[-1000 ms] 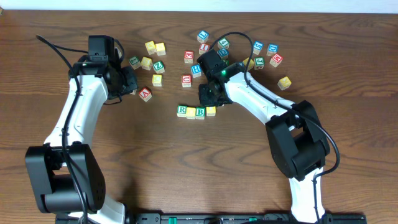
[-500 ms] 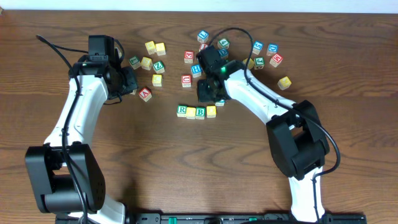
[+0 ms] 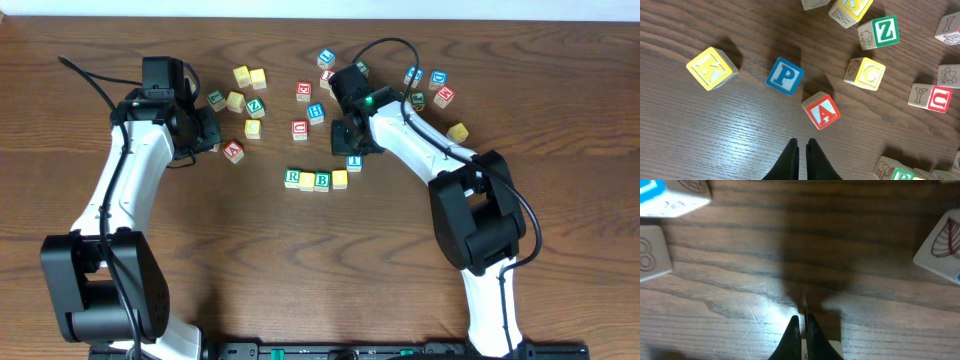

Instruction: Spell out ROBOT

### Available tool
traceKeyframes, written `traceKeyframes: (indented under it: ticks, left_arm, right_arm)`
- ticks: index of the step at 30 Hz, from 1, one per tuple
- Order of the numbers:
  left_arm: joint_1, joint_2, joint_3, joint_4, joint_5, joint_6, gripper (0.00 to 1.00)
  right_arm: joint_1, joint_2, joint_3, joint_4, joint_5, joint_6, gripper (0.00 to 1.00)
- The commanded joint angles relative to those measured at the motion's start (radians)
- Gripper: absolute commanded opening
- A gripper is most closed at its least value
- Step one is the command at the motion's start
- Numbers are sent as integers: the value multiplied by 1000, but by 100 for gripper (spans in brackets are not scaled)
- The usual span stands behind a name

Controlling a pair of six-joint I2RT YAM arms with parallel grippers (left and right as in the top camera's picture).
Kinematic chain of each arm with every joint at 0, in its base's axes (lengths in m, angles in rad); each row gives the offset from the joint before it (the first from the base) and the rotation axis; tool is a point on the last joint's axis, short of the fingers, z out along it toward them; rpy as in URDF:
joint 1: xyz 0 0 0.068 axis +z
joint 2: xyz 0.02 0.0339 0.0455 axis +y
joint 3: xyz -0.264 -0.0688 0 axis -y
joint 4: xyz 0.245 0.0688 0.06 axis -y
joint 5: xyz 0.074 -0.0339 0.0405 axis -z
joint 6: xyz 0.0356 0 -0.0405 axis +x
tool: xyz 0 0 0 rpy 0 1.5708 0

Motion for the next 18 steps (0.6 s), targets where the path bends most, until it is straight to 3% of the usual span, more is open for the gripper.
traceKeyframes:
  ticks: [1, 11, 18]
  left_arm:
    - [2, -4, 17, -4, -13, 14, 8]
    - [2, -4, 17, -4, -13, 14, 8]
    - [-28, 0, 11, -4, -13, 13, 8]
  right_arm:
    - [14, 6, -5, -30, 0, 6, 1]
    - [43, 2, -2, -58, -11, 6, 1]
    - [-69, -108, 74, -195, 5, 14, 1]
